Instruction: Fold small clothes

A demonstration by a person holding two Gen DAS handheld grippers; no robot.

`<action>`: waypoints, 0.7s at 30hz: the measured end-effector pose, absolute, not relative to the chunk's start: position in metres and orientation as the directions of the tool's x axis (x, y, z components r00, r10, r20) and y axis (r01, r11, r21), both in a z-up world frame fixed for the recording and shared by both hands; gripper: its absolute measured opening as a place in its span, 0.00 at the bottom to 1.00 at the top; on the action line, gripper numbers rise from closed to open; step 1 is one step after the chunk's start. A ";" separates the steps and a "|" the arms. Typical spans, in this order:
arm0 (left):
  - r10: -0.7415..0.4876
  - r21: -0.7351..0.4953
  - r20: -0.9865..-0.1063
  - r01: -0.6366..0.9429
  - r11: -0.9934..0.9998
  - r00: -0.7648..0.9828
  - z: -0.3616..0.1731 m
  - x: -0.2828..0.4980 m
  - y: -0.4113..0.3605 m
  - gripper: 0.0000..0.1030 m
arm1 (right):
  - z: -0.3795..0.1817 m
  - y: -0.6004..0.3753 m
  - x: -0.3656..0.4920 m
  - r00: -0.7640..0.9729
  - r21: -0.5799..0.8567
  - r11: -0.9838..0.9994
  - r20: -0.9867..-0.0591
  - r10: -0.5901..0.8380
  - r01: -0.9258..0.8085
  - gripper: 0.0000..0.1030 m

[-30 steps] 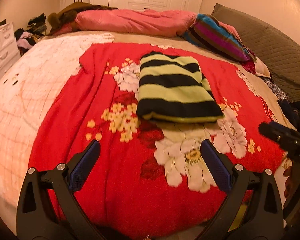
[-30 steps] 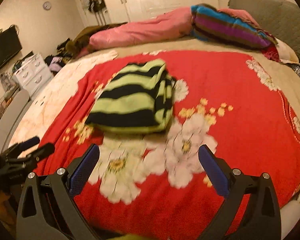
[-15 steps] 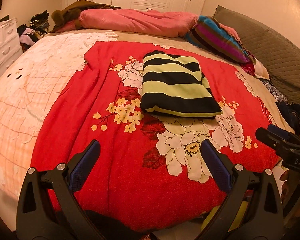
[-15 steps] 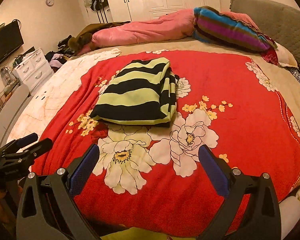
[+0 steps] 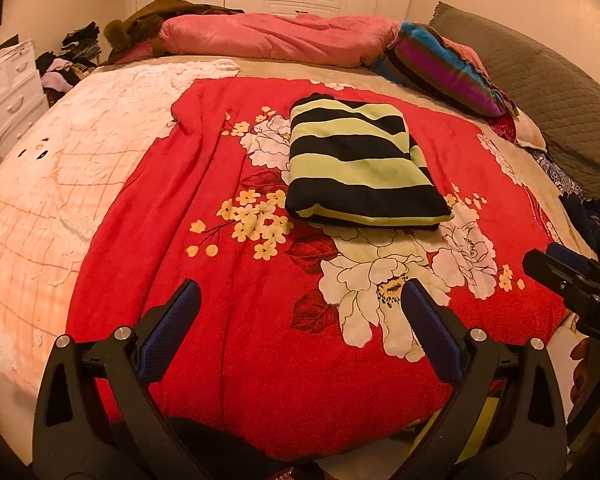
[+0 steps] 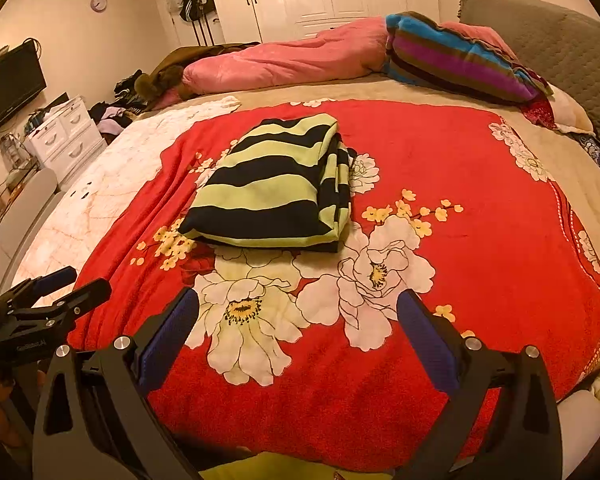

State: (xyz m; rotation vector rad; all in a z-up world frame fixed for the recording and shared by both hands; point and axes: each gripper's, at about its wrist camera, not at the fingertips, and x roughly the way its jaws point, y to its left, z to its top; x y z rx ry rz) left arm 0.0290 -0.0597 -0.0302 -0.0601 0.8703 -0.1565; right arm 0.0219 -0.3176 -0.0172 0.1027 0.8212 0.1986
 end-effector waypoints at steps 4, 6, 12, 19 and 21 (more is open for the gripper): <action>-0.150 -0.107 -0.761 0.106 0.989 0.631 -0.031 0.030 -0.060 0.91 | -0.018 -0.316 0.022 0.663 0.166 0.976 -0.716 0.217 -0.140 0.96; -0.144 -0.104 -0.761 0.100 0.990 0.632 -0.031 0.030 -0.060 0.91 | -0.018 -0.315 0.022 0.662 0.164 0.976 -0.718 0.216 -0.141 0.96; -0.139 -0.102 -0.760 0.096 0.990 0.634 -0.031 0.029 -0.060 0.91 | -0.019 -0.312 0.021 0.659 0.163 0.976 -0.720 0.217 -0.144 0.96; -0.139 -0.102 -0.761 0.095 0.990 0.634 -0.031 0.029 -0.060 0.91 | -0.019 -0.313 0.020 0.663 0.165 0.977 -0.717 0.213 -0.135 0.96; -0.138 -0.102 -0.761 0.094 0.990 0.634 -0.031 0.029 -0.060 0.91 | -0.019 -0.314 0.020 0.664 0.170 0.977 -0.717 0.212 -0.129 0.96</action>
